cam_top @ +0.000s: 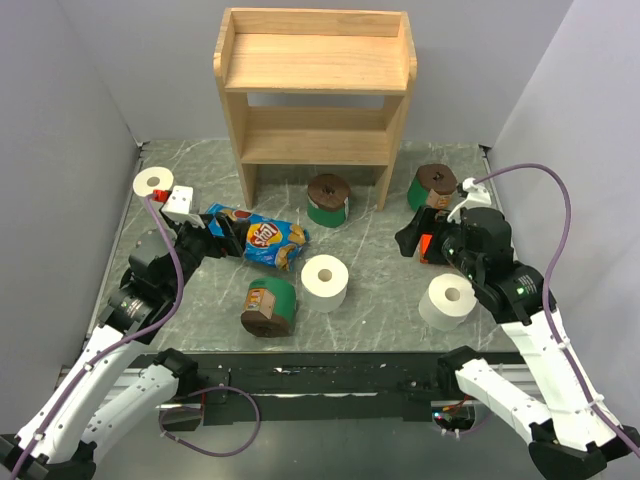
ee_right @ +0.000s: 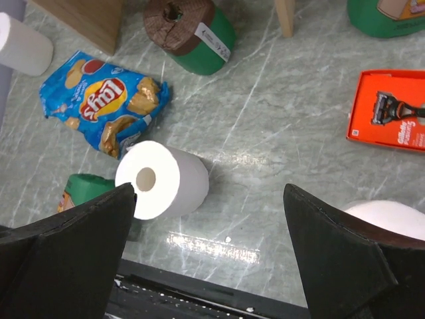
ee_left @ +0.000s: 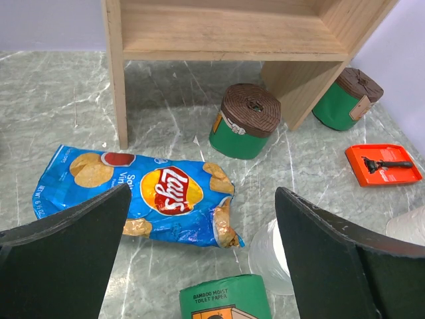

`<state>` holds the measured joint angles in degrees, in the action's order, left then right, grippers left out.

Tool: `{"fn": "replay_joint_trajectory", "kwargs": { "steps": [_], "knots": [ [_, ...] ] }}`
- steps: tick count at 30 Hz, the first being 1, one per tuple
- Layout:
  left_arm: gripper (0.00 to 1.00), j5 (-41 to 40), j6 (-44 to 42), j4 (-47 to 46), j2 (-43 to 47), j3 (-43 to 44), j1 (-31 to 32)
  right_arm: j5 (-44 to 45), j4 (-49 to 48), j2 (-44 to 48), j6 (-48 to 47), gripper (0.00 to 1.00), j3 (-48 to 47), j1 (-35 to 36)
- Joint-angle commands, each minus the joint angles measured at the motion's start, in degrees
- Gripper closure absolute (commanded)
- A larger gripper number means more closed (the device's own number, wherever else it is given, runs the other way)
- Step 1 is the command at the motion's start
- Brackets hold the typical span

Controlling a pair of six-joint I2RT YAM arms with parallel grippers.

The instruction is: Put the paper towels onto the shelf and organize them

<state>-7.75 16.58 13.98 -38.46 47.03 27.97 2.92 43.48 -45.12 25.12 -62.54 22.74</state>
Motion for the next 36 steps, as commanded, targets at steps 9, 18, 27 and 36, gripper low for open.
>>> {"fn": "replay_joint_trajectory", "kwargs": {
  "steps": [9,18,27,36],
  "knots": [
    [0.04,0.5,-0.8,-2.6,0.3,1.6,0.2,8.0,4.2,1.5,7.2,0.00,-3.2,0.3],
    [0.04,0.2,-1.0,-2.3,0.4,1.7,0.2,19.1,21.4,3.2,25.7,0.02,-2.2,0.3],
    [0.04,1.4,-0.8,-2.5,0.8,1.5,0.2,26.1,33.3,0.0,39.0,0.22,3.1,0.1],
    [0.04,2.1,-0.7,-2.4,0.7,1.6,0.3,20.7,17.4,-3.7,25.0,0.22,10.9,0.1]
  ]
}}
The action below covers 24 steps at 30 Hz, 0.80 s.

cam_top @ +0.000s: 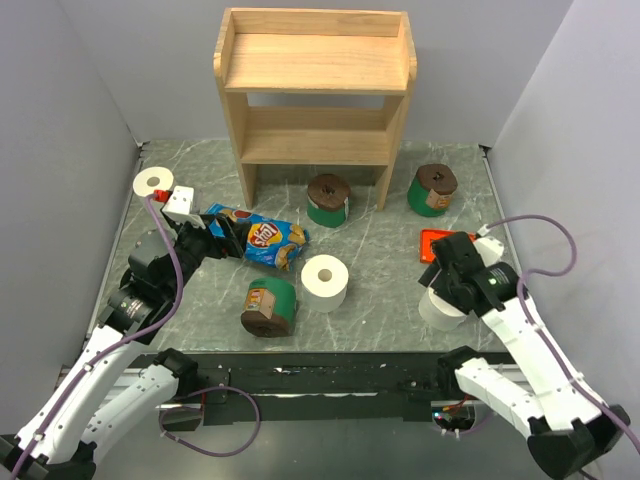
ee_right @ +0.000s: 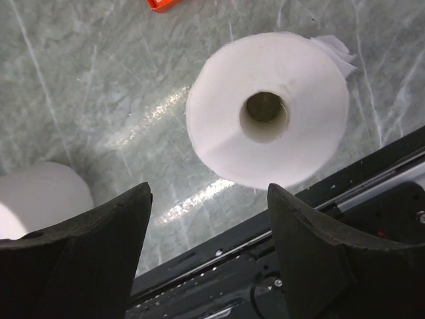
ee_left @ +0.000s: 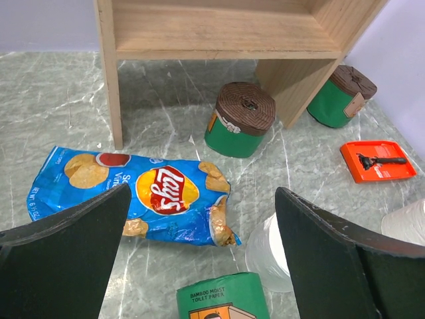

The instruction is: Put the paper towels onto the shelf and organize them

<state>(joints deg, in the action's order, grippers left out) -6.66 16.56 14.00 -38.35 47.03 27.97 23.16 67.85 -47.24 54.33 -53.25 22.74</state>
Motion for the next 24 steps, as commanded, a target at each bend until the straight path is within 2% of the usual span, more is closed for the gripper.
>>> {"fn": "replay_joint_trajectory", "kwargs": {
  "steps": [1,12,17,24],
  "knots": [
    [0.04,1.1,-0.6,-2.4,0.6,1.7,0.3,0.6,-8.0,-2.5,-5.2,0.22,1.9,0.0],
    [0.04,1.4,-0.6,-2.2,0.6,1.8,0.5,2.3,-12.6,-9.4,-11.3,0.20,0.4,-1.7],
    [0.04,1.1,-0.6,-2.5,0.8,1.5,0.6,2.1,-13.4,-10.8,-9.9,0.21,2.4,-4.8],
    [0.04,1.6,-0.6,-2.5,0.6,1.7,0.6,1.3,-14.4,-13.8,-7.4,0.23,5.4,-5.4]
  ]
}}
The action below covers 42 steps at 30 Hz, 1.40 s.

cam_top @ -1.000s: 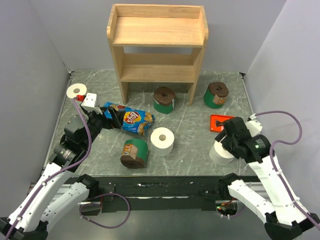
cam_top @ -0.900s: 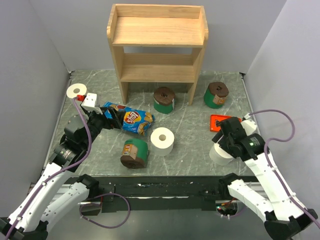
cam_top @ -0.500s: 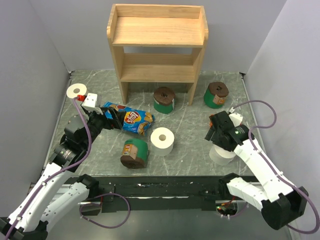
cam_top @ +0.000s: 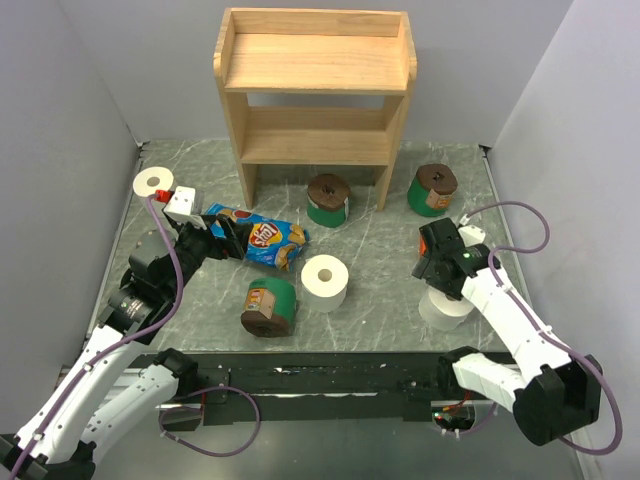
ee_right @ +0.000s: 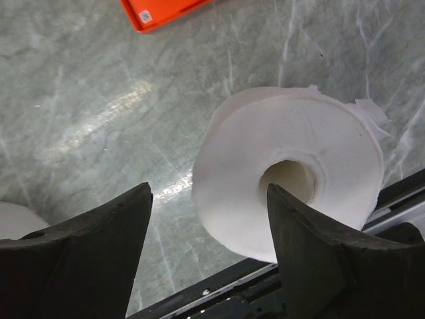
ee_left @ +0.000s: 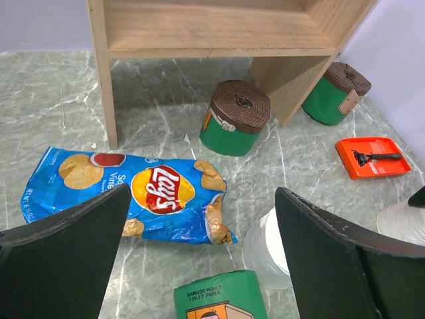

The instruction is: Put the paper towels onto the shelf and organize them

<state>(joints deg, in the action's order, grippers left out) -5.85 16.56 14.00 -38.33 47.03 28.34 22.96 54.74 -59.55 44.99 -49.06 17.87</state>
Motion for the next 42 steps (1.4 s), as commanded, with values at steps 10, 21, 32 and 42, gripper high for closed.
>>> {"fn": "replay_joint_trajectory", "kwargs": {
  "steps": [10,21,32,42],
  "knots": [
    [0.04,0.9,-0.6,-2.6,0.7,1.5,0.2,-1.2,-6.4,-1.1,-3.1,0.48,3.7,-1.1],
    [0.04,1.3,-0.5,-2.7,0.6,1.5,0.4,-15.9,-16.1,7.0,-22.0,0.69,2.7,3.3],
    [0.04,-0.7,-0.3,-2.5,0.4,1.2,0.6,-14.8,-22.4,-10.1,-27.1,0.68,-7.8,13.3],
    [0.04,-1.0,-0.6,-2.2,-0.2,1.3,1.3,-8.6,-14.6,-7.8,-22.1,0.29,-13.1,13.8]
  ]
}}
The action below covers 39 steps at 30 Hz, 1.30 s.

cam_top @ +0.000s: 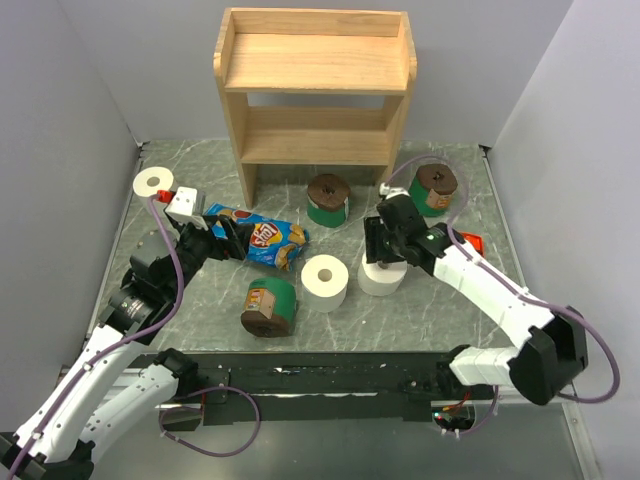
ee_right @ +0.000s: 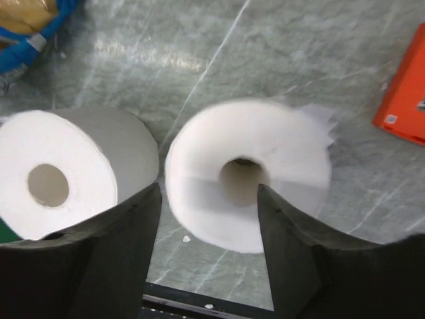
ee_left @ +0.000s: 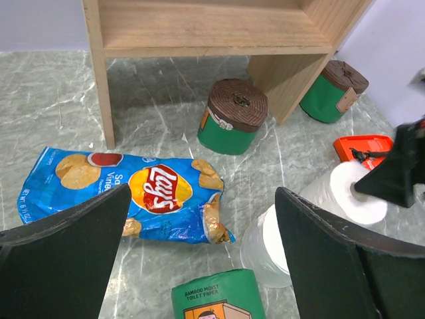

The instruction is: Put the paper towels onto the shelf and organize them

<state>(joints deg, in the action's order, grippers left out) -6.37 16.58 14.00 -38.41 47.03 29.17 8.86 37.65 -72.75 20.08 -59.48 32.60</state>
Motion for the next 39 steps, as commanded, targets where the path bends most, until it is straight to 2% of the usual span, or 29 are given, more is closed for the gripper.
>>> {"fn": "replay_joint_trajectory", "kwargs": {
  "steps": [1,2,4,9,12,21,29,39],
  "knots": [
    [0.04,-0.5,-0.6,-2.2,-0.1,1.4,0.5,5.6,2.6,6.1,3.6,0.26,-1.8,-1.7],
    [0.04,-0.6,-0.6,-2.2,0.0,1.4,0.5,5.1,2.7,7.3,4.4,0.22,-1.2,-3.4],
    [0.04,-0.4,-0.7,-2.3,0.3,1.3,0.5,4.5,2.6,8.4,5.6,0.20,0.8,-5.3],
    [0.04,-0.3,-0.8,-2.3,0.4,1.3,0.6,-1.9,-0.5,11.3,11.8,0.22,6.4,-13.8],
    [0.04,-0.3,-0.8,-2.2,0.4,1.3,0.7,-6.4,-4.2,12.2,13.1,0.24,10.5,-16.2],
    [0.04,-0.4,-0.9,-2.1,0.6,1.4,1.2,-9.8,-8.7,7.9,15.9,0.26,14.2,-16.5],
    [0.04,-0.4,-1.0,-2.0,0.4,1.4,1.3,-9.0,-10.6,6.0,18.2,0.29,15.4,-16.5],
    [0.04,0.0,-1.1,-2.1,0.3,1.5,1.4,-9.0,-9.2,3.1,20.7,0.40,14.3,-16.5]
  ]
}}
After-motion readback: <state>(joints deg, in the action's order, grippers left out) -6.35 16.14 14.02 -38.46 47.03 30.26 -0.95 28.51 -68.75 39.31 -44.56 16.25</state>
